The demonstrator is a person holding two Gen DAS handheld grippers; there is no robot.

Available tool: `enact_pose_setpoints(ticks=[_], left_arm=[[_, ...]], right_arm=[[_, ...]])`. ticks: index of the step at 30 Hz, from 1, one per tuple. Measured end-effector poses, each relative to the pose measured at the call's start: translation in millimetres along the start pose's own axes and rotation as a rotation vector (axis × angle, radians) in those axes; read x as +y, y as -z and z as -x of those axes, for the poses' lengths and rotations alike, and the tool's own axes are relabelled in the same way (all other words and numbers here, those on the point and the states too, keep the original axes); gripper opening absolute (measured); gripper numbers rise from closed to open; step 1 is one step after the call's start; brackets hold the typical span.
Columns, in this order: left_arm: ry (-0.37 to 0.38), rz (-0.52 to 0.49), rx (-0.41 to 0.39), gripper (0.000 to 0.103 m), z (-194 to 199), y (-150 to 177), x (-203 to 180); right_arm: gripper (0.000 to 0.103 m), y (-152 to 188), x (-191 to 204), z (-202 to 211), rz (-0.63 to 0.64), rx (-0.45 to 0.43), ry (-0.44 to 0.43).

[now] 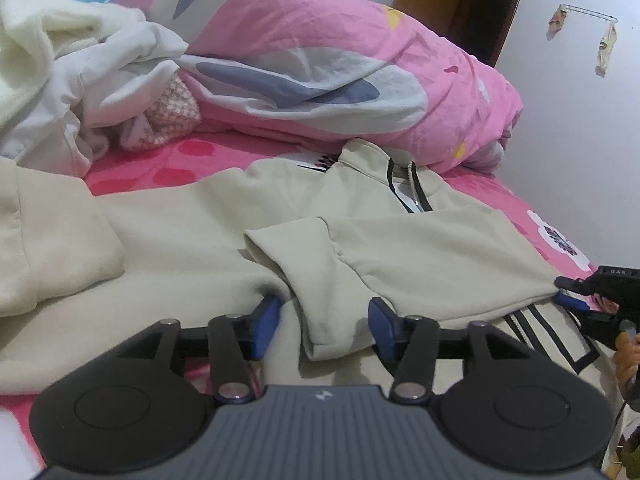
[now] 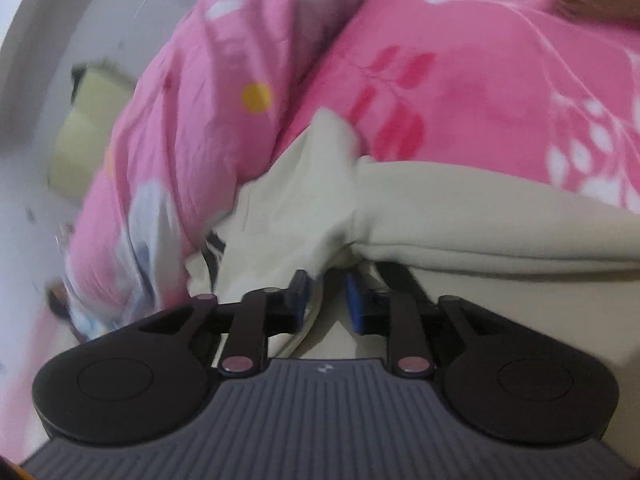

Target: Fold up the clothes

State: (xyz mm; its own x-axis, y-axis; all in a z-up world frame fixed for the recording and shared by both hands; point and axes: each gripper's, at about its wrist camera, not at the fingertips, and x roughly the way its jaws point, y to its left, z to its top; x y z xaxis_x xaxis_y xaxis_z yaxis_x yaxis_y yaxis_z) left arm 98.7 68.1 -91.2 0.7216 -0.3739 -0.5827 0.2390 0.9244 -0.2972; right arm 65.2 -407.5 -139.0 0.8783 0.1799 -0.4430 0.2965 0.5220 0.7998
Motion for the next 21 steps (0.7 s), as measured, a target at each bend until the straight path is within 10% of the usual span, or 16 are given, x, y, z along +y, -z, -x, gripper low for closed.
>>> enact_pose_setpoints(ticks=[21], left_arm=[[-0.027, 0.040, -0.038, 0.048, 9.7, -11.1, 6.0]], right_arm=[[0.019, -19.0, -17.6, -15.8, -0.164, -0.056, -0.079]])
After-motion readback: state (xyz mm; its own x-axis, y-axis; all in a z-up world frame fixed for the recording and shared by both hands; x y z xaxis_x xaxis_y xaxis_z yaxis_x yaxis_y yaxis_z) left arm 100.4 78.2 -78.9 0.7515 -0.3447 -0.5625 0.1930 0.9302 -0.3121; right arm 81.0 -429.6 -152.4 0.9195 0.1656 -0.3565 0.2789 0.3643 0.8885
